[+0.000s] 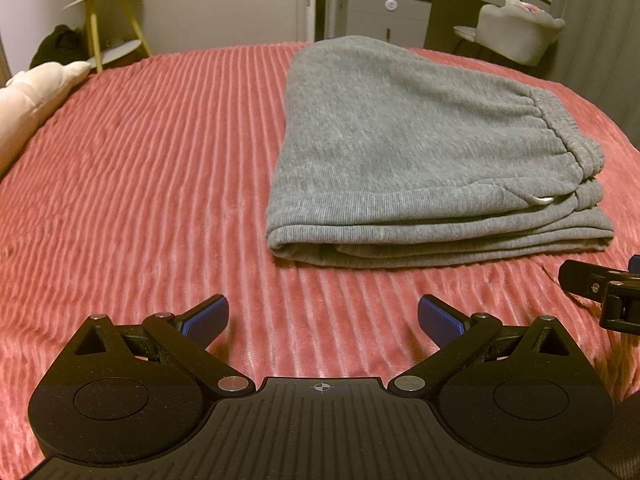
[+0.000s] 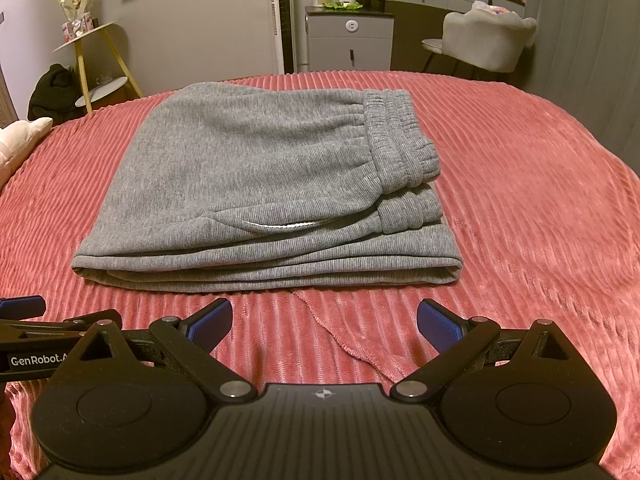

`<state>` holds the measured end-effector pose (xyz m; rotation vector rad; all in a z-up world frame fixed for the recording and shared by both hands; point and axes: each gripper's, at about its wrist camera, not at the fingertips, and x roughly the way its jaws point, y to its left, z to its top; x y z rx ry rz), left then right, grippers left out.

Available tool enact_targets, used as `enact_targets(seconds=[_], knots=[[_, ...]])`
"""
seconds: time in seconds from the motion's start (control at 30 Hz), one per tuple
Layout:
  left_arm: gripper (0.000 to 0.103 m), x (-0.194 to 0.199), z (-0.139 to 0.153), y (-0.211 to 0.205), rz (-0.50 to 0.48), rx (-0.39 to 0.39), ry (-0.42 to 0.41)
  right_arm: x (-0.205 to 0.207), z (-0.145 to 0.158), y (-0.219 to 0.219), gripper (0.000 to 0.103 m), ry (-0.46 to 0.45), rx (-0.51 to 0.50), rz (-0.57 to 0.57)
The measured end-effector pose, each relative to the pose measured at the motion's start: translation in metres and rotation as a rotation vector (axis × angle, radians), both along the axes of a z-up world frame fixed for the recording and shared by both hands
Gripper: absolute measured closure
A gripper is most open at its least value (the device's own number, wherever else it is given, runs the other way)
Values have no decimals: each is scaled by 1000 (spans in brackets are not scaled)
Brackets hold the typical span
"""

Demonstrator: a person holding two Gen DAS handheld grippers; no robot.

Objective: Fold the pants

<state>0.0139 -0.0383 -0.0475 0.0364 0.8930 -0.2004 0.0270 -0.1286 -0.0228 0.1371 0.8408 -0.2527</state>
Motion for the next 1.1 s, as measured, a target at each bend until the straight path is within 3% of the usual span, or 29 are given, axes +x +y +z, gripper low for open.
enact_targets(seconds=[0.87,1.1], knots=[[0,0,1,0,8,1,-5,0,-1,-1,4,4,3,-2],[0,-3,5,0,2,2,-49,0,-2,-1,4,4,2,-3]])
